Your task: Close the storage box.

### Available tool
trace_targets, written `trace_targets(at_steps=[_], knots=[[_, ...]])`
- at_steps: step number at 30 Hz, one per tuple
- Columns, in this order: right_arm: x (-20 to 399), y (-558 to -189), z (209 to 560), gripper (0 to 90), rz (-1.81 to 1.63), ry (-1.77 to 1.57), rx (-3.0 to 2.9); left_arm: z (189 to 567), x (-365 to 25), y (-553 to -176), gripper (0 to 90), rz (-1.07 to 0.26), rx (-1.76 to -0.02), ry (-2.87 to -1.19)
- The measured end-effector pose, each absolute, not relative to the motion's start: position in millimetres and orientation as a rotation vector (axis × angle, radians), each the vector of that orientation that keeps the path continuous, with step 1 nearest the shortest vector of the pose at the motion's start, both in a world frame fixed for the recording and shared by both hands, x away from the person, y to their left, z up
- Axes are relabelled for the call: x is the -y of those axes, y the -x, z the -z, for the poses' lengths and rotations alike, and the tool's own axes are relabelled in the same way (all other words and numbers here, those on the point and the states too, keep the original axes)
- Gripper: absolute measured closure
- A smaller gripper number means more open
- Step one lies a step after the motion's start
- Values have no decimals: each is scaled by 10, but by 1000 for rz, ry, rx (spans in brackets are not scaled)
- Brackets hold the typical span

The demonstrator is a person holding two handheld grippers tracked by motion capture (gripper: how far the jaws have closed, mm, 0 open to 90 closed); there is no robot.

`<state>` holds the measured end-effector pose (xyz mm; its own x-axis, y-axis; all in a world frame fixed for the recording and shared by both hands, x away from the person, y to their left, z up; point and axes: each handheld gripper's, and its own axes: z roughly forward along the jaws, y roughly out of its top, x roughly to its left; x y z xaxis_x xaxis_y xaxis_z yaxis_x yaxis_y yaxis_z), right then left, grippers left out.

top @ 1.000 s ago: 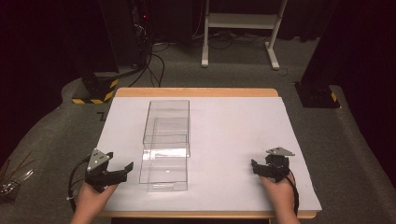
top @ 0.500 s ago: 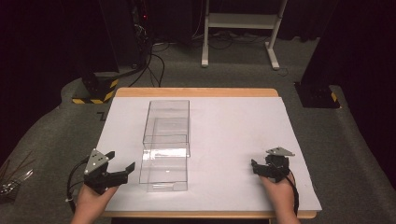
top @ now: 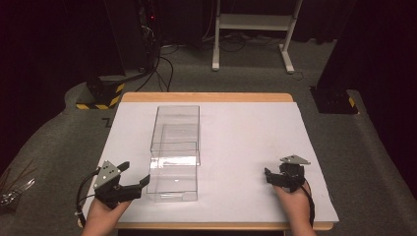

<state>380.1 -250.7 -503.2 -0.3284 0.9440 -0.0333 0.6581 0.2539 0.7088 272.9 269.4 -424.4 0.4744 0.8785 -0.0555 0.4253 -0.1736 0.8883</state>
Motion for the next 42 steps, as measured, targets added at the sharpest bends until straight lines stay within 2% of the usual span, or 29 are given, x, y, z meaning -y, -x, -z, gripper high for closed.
trace_targets(at_steps=[6,11,27,42], knots=[[2507,-3800,5032,147,-834,-1453,-2075,4231,-2647,-2615,114,-586,-1092,-1788],[2507,-3800,5032,147,-835,-1454,-2074,4249,-2589,-2519,111,-631,-1101,-1801],[2508,-3800,5032,148,-837,-1454,-2075,4375,-2568,-2549,73,-535,-1068,-1856],[2509,-3800,5033,150,-840,-1453,-2075,4448,-2533,-2575,43,-551,-1050,-1864]])
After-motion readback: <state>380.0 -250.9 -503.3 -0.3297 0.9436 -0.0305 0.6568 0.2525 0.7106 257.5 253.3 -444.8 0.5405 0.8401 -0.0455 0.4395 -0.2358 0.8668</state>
